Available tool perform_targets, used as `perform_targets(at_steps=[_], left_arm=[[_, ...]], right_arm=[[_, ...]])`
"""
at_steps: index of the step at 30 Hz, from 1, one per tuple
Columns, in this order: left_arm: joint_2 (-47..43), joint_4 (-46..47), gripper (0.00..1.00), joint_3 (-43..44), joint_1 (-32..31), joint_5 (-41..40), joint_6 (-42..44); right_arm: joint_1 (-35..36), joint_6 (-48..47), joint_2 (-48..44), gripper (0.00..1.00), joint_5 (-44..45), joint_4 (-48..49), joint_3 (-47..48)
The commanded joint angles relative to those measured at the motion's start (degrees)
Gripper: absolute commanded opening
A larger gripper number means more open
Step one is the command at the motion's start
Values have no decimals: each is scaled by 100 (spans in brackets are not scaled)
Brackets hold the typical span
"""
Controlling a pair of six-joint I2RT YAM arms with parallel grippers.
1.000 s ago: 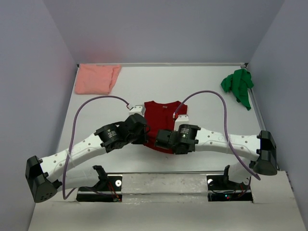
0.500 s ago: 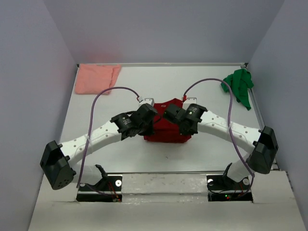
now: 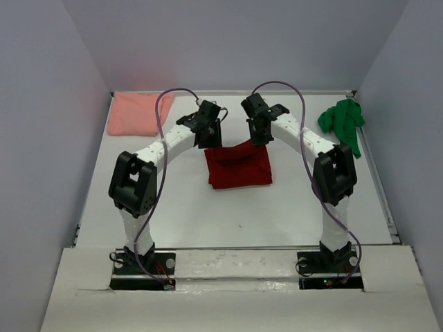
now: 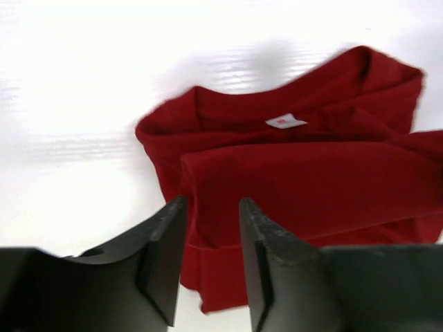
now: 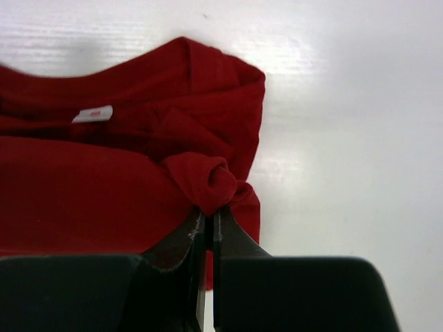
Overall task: Fold and stack the t-shirts
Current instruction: Fold the tshirt
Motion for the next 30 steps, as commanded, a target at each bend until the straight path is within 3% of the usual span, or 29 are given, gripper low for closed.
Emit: perform_targets(at_steps=[1, 4, 8, 11, 15, 20, 25, 30], left_arm=[[460, 31, 58, 453, 251, 350, 389], [610, 145, 63, 322, 279, 341, 372], [514, 356, 63, -21, 270, 289, 293], [207, 453, 62, -337, 261, 201, 266], [-276, 524, 62, -654, 261, 78, 266], [-514, 480, 62, -812, 261, 113, 258], [-778, 567, 62, -997, 243, 148, 266], [-752, 576, 61, -928, 147, 271, 284]], right_arm=[[-475, -980, 756, 0, -858, 552, 676], [-678, -1173, 1240, 11, -1288, 755, 739], [-731, -1411, 1626, 61, -1254, 1011, 886], [-731, -1622, 1847, 71, -947, 915, 1220], [-731, -1772, 1750, 78, -747, 950, 1607], [-731, -1763, 1822, 79, -823, 10, 2653], [-731, -1395, 1233, 78, -745, -105, 2110], [-731, -1157, 495, 72, -665, 122, 874]])
